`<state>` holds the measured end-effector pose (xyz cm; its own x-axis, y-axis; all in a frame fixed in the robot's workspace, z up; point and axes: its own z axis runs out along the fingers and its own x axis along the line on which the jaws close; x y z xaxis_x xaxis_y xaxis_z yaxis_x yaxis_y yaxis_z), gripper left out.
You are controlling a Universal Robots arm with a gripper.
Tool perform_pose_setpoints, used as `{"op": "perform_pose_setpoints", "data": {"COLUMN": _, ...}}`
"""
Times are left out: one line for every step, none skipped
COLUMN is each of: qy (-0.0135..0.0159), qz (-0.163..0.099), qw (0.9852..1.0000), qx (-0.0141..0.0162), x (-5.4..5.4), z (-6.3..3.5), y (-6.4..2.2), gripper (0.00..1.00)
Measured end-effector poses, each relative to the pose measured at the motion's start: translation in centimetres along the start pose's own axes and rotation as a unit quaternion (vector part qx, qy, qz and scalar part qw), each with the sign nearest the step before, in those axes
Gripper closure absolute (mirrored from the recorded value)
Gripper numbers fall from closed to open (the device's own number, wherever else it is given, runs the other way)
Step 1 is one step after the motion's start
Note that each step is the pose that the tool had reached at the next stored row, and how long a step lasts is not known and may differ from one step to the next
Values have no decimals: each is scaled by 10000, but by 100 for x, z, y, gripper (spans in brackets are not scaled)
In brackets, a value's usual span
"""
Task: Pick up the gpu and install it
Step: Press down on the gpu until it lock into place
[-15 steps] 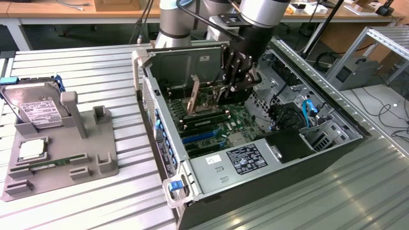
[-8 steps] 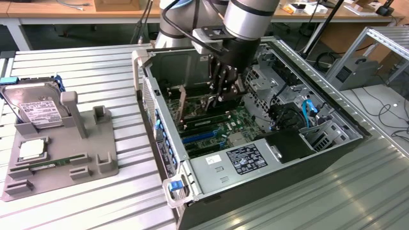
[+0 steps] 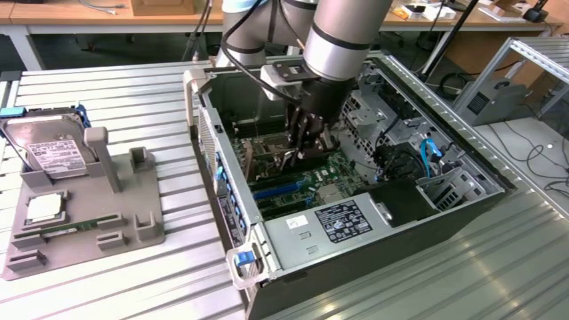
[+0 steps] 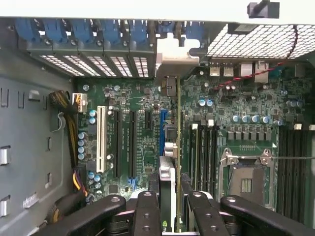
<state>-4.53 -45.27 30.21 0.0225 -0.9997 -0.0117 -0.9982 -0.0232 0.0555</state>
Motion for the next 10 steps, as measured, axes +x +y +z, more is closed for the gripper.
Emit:
{"op": "perform_pose_setpoints", "data": {"qy": 0, "qz": -3, "qw": 10000, "qx": 0, "x": 0, "z": 20, "y": 22, "gripper": 73}}
{"op": "perform_pose_setpoints", "data": {"qy": 1, "qz": -4, "qw": 10000, "qx": 0, "x": -1, "z": 42, "y": 45, "gripper": 73}}
{"op": "perform_pose_setpoints", "data": {"qy": 1, "qz": -4, "qw": 10000, "qx": 0, "x": 0, "z": 57, "y": 60, "gripper": 73}}
{"op": "perform_pose_setpoints", "data": {"qy": 0, "qz": -6, "qw": 10000, "qx": 0, "x": 1, "z": 80, "y": 75, "gripper": 73}}
{"op": "perform_pose_setpoints", "data": {"qy": 0, "qz": -7, "qw": 10000, "qx": 0, "x": 4, "z": 99, "y": 83, "gripper": 73}}
{"op": "perform_pose_setpoints", "data": {"qy": 1, "qz": -9, "qw": 10000, "qx": 0, "x": 19, "z": 124, "y": 87, "gripper": 73}}
{"op": "perform_pose_setpoints", "data": {"qy": 0, "qz": -11, "qw": 10000, "qx": 0, "x": 27, "z": 135, "y": 88, "gripper": 73}}
{"op": "perform_pose_setpoints", "data": {"qy": 1, "qz": -11, "qw": 10000, "qx": 0, "x": 35, "z": 147, "y": 91, "gripper": 73}}
{"op": "perform_pose_setpoints", "data": {"qy": 1, "qz": -14, "qw": 10000, "qx": 0, "x": 41, "z": 162, "y": 93, "gripper": 73}}
{"op": "perform_pose_setpoints", "data": {"qy": 1, "qz": -16, "qw": 10000, "qx": 0, "x": 43, "z": 173, "y": 93, "gripper": 73}}
